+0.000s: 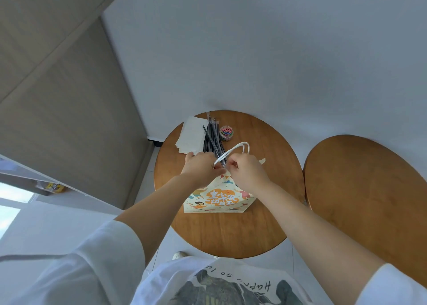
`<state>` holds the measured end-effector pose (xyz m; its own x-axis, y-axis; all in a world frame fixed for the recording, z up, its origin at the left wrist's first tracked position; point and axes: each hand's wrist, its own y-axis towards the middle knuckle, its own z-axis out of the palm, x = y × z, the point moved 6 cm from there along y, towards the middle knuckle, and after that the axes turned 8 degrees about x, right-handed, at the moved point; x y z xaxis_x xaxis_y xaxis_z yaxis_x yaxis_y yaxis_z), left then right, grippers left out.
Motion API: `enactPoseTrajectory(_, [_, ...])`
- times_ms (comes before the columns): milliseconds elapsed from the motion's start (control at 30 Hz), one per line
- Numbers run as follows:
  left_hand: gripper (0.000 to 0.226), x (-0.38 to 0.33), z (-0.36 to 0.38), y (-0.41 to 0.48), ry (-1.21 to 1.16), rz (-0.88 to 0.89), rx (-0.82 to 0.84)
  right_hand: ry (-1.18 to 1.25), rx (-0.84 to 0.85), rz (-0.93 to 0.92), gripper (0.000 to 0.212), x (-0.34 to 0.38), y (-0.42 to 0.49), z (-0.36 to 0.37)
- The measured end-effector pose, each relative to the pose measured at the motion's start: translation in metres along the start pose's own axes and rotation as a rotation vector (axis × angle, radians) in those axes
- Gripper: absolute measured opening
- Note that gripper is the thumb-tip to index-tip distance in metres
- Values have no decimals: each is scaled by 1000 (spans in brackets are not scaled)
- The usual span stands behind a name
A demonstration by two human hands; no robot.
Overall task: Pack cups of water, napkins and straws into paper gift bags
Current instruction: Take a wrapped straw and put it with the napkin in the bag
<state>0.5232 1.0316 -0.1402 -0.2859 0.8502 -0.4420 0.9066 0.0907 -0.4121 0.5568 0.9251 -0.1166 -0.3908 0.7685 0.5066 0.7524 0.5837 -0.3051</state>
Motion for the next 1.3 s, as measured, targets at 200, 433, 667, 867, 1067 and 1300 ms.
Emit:
enactPoseTrajectory(200, [30,-3,-3,1,41,62,18,-189,-39,-32,18,2,-2,10])
enactPoseTrajectory(433, [32,-14,-6,-3,222,213,-11,-465,-84,-194,18,10,-19,16])
enactPoseTrajectory(667, [26,6,-5,-12,422,233,142,-337,-368,-177,35,-36,-53,-12])
enactPoseTrajectory(867, [28,1,3,-1,400,146,232,-573,36,36,39,-61,-26,-12])
enactPoseTrajectory(1067, [32,-38,-5,20,460,163,239,-412,57,13,25,-103,-18,-30])
enactPoseTrajectory(1300, [32,-105,-22,69,415,160,216,-260,-10,-1,15,-154,-9,-110])
